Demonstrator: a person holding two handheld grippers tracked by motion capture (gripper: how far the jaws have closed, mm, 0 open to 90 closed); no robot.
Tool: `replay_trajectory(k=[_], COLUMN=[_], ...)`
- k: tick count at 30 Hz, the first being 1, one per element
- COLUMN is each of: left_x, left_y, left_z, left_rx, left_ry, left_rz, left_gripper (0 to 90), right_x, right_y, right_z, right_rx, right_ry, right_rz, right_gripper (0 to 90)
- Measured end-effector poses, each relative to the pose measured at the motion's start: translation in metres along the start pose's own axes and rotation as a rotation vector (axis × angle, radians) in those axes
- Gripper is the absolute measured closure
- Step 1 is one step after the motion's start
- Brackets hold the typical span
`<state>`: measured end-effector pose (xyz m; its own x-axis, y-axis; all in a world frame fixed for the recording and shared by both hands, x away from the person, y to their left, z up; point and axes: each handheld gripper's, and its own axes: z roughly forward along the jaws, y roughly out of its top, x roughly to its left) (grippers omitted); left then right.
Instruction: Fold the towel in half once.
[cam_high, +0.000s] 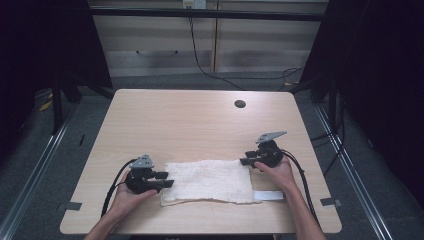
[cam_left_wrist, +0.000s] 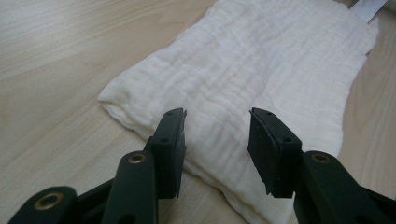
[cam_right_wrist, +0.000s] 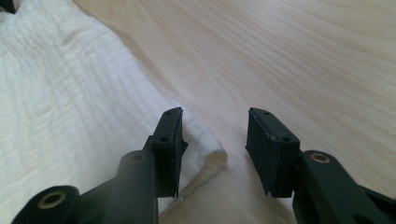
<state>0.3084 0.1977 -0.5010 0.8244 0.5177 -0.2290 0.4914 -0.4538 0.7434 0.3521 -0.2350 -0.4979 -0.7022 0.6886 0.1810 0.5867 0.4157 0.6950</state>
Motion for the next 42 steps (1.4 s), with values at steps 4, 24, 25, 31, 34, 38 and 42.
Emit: replay_trajectory(k=[4, 24, 25, 31, 34, 38, 42], left_x=[0.002, 0.011, 0.013, 0.022, 0.03, 0.042, 0.047], left_y=[-0.001, 0.002, 0.004, 0.01, 0.017, 0.025, 0.03], left_z=[-0.001, -0.017, -0.018, -0.031, -0.033, -0.021, 0.0], left_rx=[-0.002, -0.052, -0.054, -0.069, -0.061, -0.044, -0.002], left_ry=[-0.001, 0.043, 0.043, 0.053, 0.088, 0.075, 0.033], left_rz=[-0.009, -0.055, -0.064, -0.123, -0.126, -0.144, -0.143], left_gripper=[54.6, 48.3, 46.9, 43.1, 43.0, 43.9, 45.4], right_x=[-0.001, 0.006, 0.007, 0.006, 0.004, 0.004, 0.004], right_y=[-0.002, -0.002, -0.002, -0.003, -0.005, -0.005, -0.005], right_z=[0.003, 0.006, 0.005, 0.005, 0.005, 0.005, 0.005], right_rx=[0.011, 0.034, 0.037, 0.026, 0.015, 0.016, 0.016], right_ry=[-0.001, 0.013, 0.011, 0.011, 0.027, 0.023, 0.028], right_rz=[0.003, -0.038, -0.038, -0.02, 0.0, -0.009, -0.003], right_gripper=[57.7, 88.0, 88.1, 88.5, 88.5, 88.5, 88.4])
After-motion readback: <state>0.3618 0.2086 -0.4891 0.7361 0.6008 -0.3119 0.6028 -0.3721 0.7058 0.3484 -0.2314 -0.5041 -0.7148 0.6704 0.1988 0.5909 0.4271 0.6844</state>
